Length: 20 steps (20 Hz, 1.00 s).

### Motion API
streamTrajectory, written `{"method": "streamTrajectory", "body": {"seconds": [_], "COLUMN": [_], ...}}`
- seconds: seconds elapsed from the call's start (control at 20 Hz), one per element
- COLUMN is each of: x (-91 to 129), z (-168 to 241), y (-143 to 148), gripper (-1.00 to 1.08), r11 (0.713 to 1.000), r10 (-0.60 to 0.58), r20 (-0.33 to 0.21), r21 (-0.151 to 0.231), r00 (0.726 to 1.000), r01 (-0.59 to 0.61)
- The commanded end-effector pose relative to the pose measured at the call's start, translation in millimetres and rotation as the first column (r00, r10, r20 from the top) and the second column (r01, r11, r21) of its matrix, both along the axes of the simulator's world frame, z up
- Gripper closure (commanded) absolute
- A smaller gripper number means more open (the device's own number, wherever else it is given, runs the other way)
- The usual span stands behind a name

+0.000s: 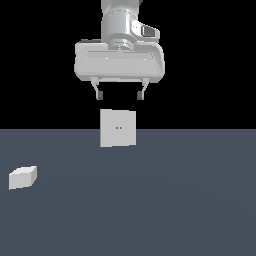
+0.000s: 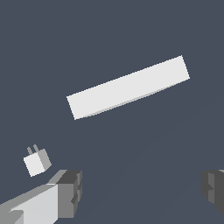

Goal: Plug the charger into the wall socket.

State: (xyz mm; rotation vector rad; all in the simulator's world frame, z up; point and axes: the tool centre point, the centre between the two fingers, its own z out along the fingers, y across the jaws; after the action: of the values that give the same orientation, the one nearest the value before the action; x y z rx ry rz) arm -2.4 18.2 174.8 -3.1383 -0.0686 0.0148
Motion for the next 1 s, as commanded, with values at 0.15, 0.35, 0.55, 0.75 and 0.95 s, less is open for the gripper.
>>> {"method": "streamTrajectory", "body": {"seconds": [0.15, 0.35, 0.55, 0.75, 0.95], "x": [-0.4, -2.2, -5.5, -10.4, -17.0], "z": [-0.7, -4.0, -9.9, -18.4, -29.7], "y": [1.2, 6.7, 16.6, 30.7, 49.0], "gripper": [-0.92, -0.92, -0.92, -0.92, -0.92], "r11": [1.000, 1.000, 0.999, 0.998, 0.994], "r10": [0.003, 0.015, 0.036, 0.067, 0.107], "r20": [0.003, 0.014, 0.034, 0.063, 0.101], "r21": [0.001, 0.003, 0.007, 0.013, 0.018], "r00": [1.000, 1.000, 0.999, 0.996, 0.989], "r01": [-0.003, -0.015, -0.037, -0.068, -0.109]}}
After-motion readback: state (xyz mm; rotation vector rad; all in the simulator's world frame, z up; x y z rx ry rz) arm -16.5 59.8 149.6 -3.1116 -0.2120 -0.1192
